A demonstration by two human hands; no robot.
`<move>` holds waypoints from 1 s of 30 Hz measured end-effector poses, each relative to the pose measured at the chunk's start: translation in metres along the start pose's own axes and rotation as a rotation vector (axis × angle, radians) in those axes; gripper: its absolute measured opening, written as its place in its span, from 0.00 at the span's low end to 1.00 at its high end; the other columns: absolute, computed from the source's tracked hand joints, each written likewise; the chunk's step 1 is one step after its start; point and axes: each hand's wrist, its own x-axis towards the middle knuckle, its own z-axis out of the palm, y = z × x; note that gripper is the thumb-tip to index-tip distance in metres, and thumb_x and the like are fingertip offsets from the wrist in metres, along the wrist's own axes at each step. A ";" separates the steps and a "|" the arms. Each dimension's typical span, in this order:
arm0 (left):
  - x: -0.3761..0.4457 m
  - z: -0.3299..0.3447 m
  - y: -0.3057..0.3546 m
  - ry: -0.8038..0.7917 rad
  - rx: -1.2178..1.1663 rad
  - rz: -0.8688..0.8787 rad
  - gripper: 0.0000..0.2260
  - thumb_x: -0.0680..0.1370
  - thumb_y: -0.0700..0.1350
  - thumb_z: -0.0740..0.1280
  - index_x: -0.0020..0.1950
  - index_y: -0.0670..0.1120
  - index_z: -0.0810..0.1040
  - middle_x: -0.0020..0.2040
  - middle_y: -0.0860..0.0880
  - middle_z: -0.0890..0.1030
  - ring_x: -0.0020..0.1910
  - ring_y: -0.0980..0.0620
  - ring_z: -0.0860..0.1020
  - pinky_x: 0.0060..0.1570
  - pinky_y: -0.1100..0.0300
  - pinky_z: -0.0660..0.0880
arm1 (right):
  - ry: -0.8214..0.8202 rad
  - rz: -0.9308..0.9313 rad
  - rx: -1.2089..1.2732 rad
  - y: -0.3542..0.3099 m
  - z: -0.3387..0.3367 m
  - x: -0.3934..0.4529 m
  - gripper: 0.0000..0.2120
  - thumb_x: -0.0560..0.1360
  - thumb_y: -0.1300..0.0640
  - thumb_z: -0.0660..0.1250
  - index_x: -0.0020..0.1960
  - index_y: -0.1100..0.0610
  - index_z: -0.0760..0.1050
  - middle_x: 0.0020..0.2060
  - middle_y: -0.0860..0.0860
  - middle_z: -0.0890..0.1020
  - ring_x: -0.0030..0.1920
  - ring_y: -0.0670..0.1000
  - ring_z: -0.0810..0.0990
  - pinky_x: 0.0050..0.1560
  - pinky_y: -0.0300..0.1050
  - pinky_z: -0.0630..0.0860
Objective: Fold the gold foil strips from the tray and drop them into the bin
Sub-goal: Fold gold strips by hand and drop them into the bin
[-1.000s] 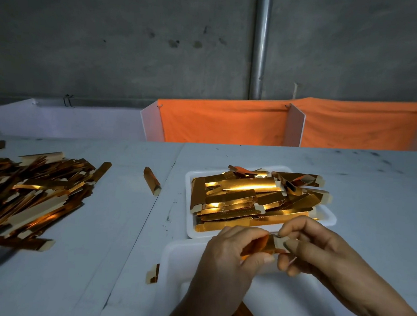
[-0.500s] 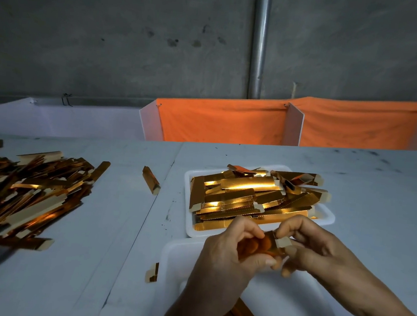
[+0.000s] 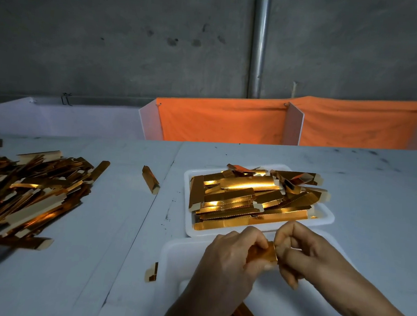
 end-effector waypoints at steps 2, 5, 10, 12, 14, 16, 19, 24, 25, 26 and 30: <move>-0.001 -0.002 0.000 0.012 -0.017 -0.004 0.10 0.79 0.53 0.64 0.60 0.58 0.70 0.57 0.59 0.75 0.55 0.62 0.70 0.51 0.73 0.67 | -0.020 0.040 0.230 -0.002 -0.002 0.001 0.06 0.79 0.66 0.58 0.52 0.62 0.72 0.31 0.59 0.74 0.29 0.54 0.76 0.32 0.41 0.74; -0.002 -0.003 0.000 0.036 -0.051 -0.004 0.09 0.78 0.53 0.64 0.58 0.59 0.70 0.55 0.61 0.75 0.55 0.62 0.71 0.50 0.75 0.68 | -0.041 0.089 0.442 -0.004 -0.001 0.001 0.08 0.75 0.63 0.60 0.51 0.66 0.72 0.31 0.61 0.74 0.28 0.55 0.77 0.28 0.43 0.76; -0.003 -0.003 0.002 0.068 -0.049 0.052 0.08 0.78 0.52 0.64 0.55 0.60 0.69 0.51 0.64 0.72 0.51 0.67 0.70 0.48 0.77 0.67 | -0.054 0.109 0.566 -0.007 -0.001 0.001 0.07 0.69 0.65 0.66 0.46 0.66 0.73 0.29 0.59 0.72 0.25 0.52 0.75 0.24 0.41 0.75; -0.003 -0.002 0.002 0.075 -0.046 0.070 0.07 0.78 0.51 0.64 0.56 0.58 0.71 0.51 0.63 0.74 0.51 0.66 0.70 0.48 0.75 0.69 | -0.055 0.128 0.551 -0.005 -0.001 0.002 0.08 0.68 0.65 0.68 0.46 0.65 0.73 0.28 0.59 0.72 0.24 0.52 0.74 0.24 0.41 0.74; -0.002 0.000 0.001 0.078 -0.031 0.090 0.07 0.79 0.51 0.64 0.57 0.56 0.72 0.53 0.60 0.75 0.51 0.66 0.70 0.48 0.75 0.69 | -0.045 0.142 0.497 -0.004 -0.001 0.002 0.11 0.67 0.64 0.69 0.47 0.65 0.72 0.27 0.60 0.72 0.24 0.52 0.73 0.24 0.41 0.73; -0.002 0.002 -0.001 0.078 -0.008 0.101 0.08 0.79 0.51 0.63 0.57 0.56 0.72 0.54 0.59 0.76 0.50 0.67 0.70 0.48 0.76 0.68 | -0.033 0.156 0.430 -0.004 0.000 0.002 0.12 0.66 0.63 0.70 0.47 0.65 0.71 0.27 0.60 0.73 0.24 0.52 0.73 0.24 0.41 0.72; -0.001 0.005 -0.002 0.071 0.028 0.112 0.08 0.80 0.51 0.62 0.59 0.55 0.71 0.56 0.59 0.76 0.51 0.66 0.69 0.49 0.77 0.66 | -0.029 0.173 0.382 -0.005 -0.001 0.001 0.12 0.67 0.63 0.69 0.48 0.65 0.71 0.28 0.59 0.73 0.23 0.52 0.73 0.24 0.40 0.72; -0.001 0.004 -0.002 0.041 0.010 0.081 0.05 0.80 0.51 0.62 0.55 0.57 0.69 0.54 0.59 0.76 0.49 0.68 0.69 0.48 0.78 0.66 | -0.020 0.174 0.336 -0.006 -0.002 0.003 0.03 0.77 0.70 0.60 0.48 0.65 0.70 0.27 0.58 0.73 0.24 0.52 0.75 0.24 0.39 0.73; -0.001 0.004 -0.001 0.040 0.000 0.072 0.05 0.80 0.51 0.62 0.53 0.59 0.68 0.54 0.60 0.75 0.49 0.68 0.69 0.48 0.78 0.66 | -0.014 0.172 0.332 -0.006 -0.002 0.003 0.04 0.77 0.71 0.58 0.47 0.65 0.70 0.27 0.58 0.73 0.24 0.53 0.75 0.24 0.40 0.73; -0.001 0.003 -0.001 0.041 -0.005 0.066 0.05 0.80 0.51 0.62 0.52 0.60 0.67 0.54 0.60 0.75 0.49 0.69 0.70 0.48 0.78 0.66 | -0.009 0.169 0.328 -0.006 -0.002 0.003 0.05 0.77 0.71 0.58 0.47 0.65 0.70 0.26 0.58 0.74 0.24 0.53 0.75 0.24 0.40 0.73; -0.001 0.003 -0.002 0.044 0.006 0.086 0.05 0.80 0.50 0.62 0.54 0.58 0.68 0.55 0.59 0.76 0.50 0.67 0.70 0.50 0.77 0.67 | -0.006 0.158 0.321 -0.007 -0.002 0.002 0.05 0.77 0.72 0.57 0.48 0.65 0.70 0.26 0.58 0.74 0.23 0.52 0.74 0.24 0.39 0.72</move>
